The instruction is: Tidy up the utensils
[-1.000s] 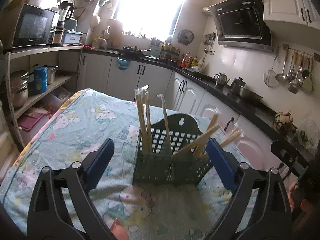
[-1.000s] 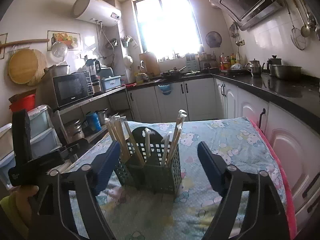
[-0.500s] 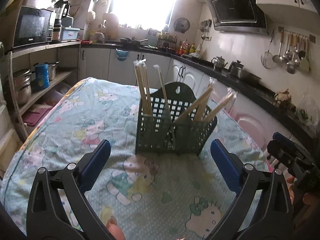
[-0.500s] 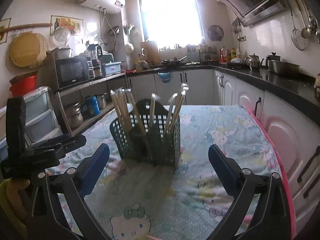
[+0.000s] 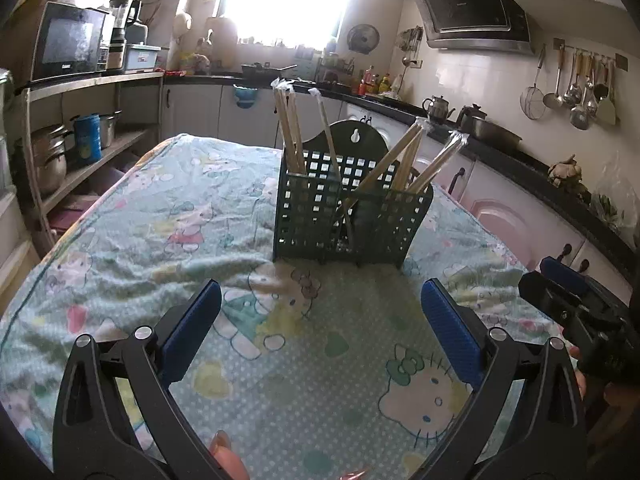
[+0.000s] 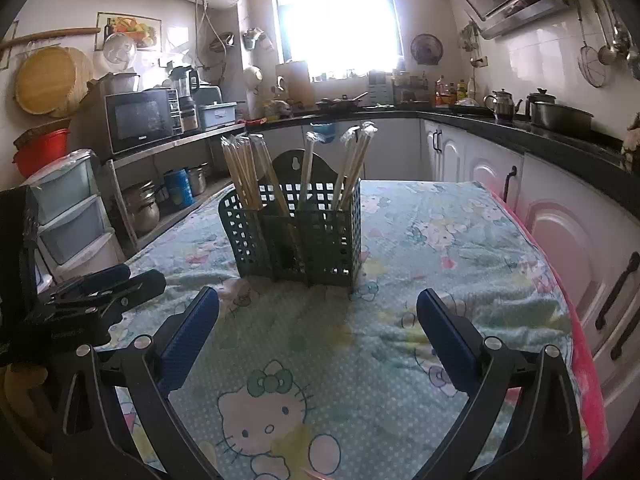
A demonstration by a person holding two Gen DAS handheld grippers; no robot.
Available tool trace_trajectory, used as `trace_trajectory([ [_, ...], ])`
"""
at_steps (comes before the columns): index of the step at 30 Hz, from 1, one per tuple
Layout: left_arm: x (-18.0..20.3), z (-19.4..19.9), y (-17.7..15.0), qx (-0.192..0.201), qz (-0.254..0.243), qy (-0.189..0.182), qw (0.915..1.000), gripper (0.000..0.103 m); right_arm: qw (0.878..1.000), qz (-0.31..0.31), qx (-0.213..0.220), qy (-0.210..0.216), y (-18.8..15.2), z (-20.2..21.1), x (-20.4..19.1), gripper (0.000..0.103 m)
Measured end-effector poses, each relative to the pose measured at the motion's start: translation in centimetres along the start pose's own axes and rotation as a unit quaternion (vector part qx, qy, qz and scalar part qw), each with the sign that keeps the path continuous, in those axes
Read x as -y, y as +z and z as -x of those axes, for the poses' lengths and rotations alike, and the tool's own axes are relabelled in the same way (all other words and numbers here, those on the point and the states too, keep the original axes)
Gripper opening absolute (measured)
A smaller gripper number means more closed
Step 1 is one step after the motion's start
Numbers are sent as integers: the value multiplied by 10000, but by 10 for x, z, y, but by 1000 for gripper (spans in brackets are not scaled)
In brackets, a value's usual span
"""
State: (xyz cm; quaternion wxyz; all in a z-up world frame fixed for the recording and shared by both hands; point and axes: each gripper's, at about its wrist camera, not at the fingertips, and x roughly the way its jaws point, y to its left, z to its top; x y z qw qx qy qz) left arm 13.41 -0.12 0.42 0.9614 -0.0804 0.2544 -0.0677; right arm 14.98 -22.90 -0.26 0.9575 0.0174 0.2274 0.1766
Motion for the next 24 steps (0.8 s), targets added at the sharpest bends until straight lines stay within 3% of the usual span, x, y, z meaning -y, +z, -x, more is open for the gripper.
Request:
trace_trajectory([
  [10,-1,10,-14,275,22,85,9996,92,9992,193,160,-305,-24,1,-7,97],
  [18,0,14,-18,443,-59,221,9988,92,9986,238,381,-272,-32,6,-12,97],
  [24,0,12,-24,447,-105,246,9986,92,9989,206,292,-310,-38,3,-13,97],
])
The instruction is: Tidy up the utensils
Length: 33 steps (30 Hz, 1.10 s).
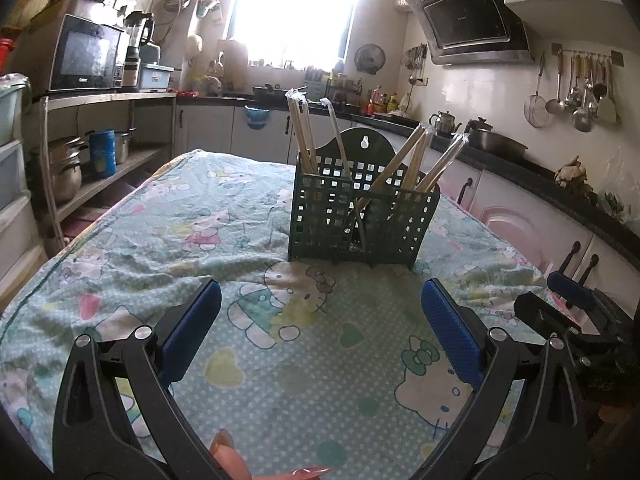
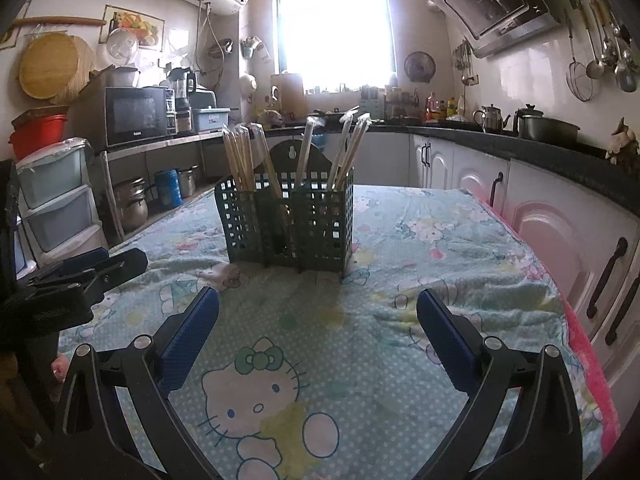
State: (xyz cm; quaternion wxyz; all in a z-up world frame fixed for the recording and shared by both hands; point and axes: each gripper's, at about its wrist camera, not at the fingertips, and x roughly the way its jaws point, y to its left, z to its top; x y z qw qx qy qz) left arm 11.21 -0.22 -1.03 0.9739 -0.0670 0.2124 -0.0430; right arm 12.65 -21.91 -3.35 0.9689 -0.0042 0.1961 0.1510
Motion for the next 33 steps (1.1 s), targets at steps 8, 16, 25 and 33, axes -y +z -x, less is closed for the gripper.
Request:
trace_trajectory([
  [8,1,0,-2,-5,-16,29,10000,92,10000,-46,-54,-42,0,-3,1,97],
  [16,0,-2,-3,-20,3,56,10000,92,9999,-88,-78,-73,-2,-4,2,97],
  [25,-2,-1,-4,-27,18,78,10000,92,9999,-92,-74,-80,-3,-3,3,97],
  [33,-1,-1,-4,-29,17,85,10000,92,9999,-92,-77,-89,-3,-3,3,97],
])
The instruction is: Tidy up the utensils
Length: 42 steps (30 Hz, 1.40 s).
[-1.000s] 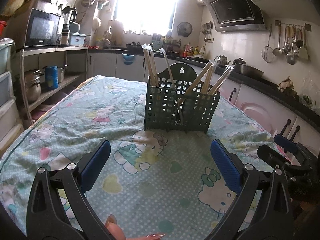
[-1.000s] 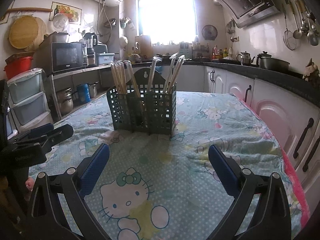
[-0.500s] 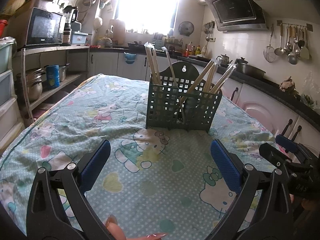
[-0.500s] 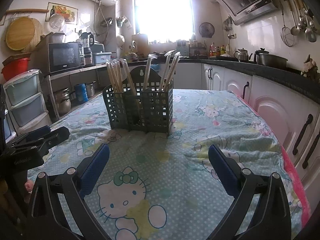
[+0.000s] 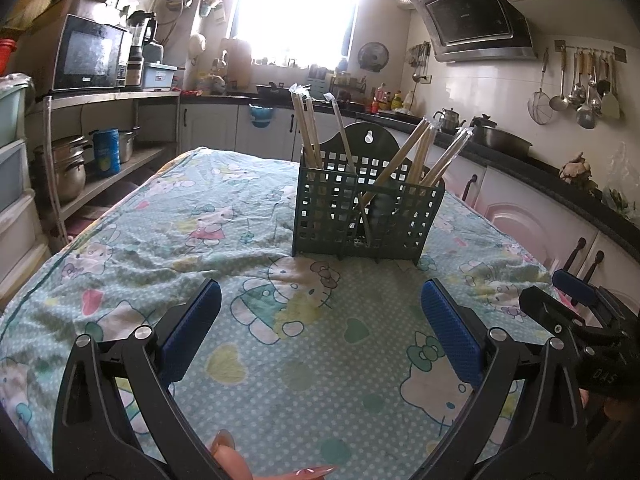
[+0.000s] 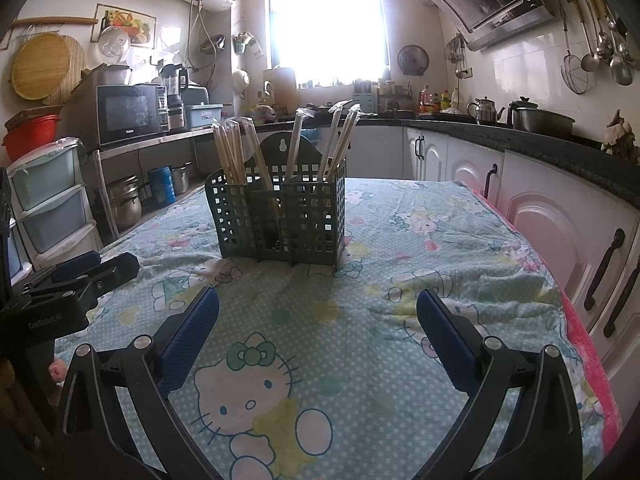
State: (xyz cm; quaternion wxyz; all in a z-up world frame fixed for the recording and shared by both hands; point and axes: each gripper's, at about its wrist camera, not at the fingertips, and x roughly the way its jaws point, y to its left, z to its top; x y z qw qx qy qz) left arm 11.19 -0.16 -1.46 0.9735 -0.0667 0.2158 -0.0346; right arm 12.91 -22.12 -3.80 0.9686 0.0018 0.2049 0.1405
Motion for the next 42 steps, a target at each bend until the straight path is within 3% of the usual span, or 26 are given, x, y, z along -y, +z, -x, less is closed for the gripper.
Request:
trace_trajectory([
  [42,0,0,-1,-13,6,-5,10000,92,10000,-6,-50,11,-3,-1,1,97],
])
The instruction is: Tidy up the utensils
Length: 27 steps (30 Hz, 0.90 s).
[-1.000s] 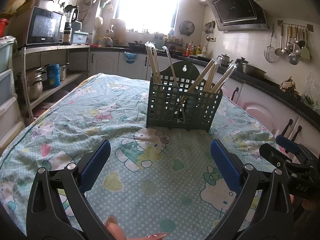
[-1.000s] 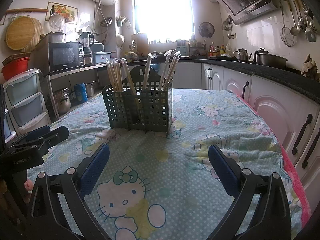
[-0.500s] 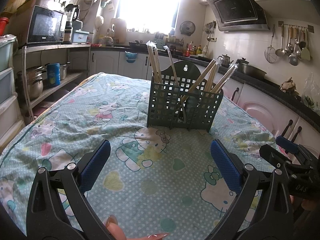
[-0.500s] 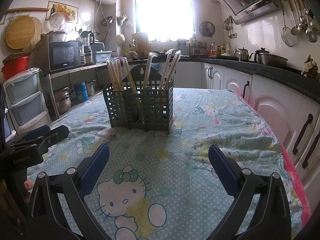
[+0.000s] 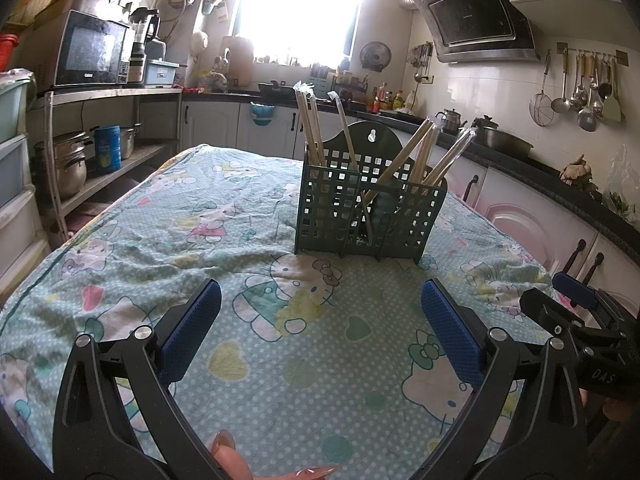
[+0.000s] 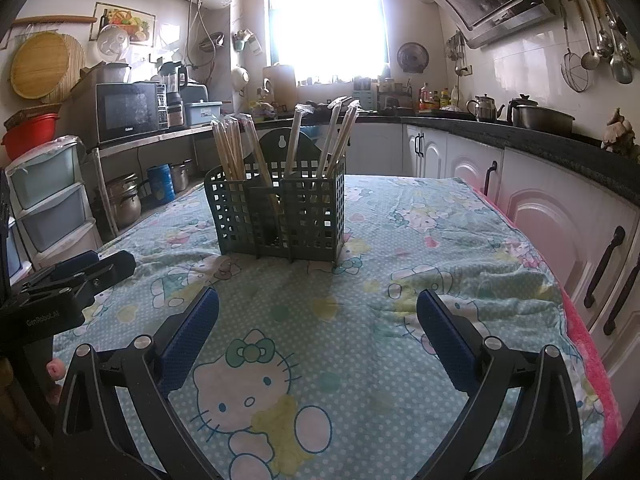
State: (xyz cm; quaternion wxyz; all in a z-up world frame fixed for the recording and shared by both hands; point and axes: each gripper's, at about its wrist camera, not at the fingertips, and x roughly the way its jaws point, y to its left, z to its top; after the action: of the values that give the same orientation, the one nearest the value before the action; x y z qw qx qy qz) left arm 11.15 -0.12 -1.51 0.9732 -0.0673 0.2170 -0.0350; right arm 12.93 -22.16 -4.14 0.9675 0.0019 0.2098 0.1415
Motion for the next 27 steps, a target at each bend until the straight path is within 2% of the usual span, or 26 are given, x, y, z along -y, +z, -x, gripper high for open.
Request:
trace_trajectory([
  [16,-4,0,-3,-60,88,-31,9999,92,10000,12,-25,-11,1,-1,0,97],
  [18,-4,1,-3,-81,81,62,9999,92,10000,12,-23,-13,1,-1,0,97],
  [23,-8,-1,-4,-316,170,180,9992,92,9999,-42,-93,-60,3,0,5,97],
  [25,-15,-1,-1,-374,242,236,9987,92,9998,-88,-141,-100,5,0,10,97],
  [27,-33,-7,6,-613,353,342,9969,92,9993,-173,-207,-245,9,-1,20,97],
])
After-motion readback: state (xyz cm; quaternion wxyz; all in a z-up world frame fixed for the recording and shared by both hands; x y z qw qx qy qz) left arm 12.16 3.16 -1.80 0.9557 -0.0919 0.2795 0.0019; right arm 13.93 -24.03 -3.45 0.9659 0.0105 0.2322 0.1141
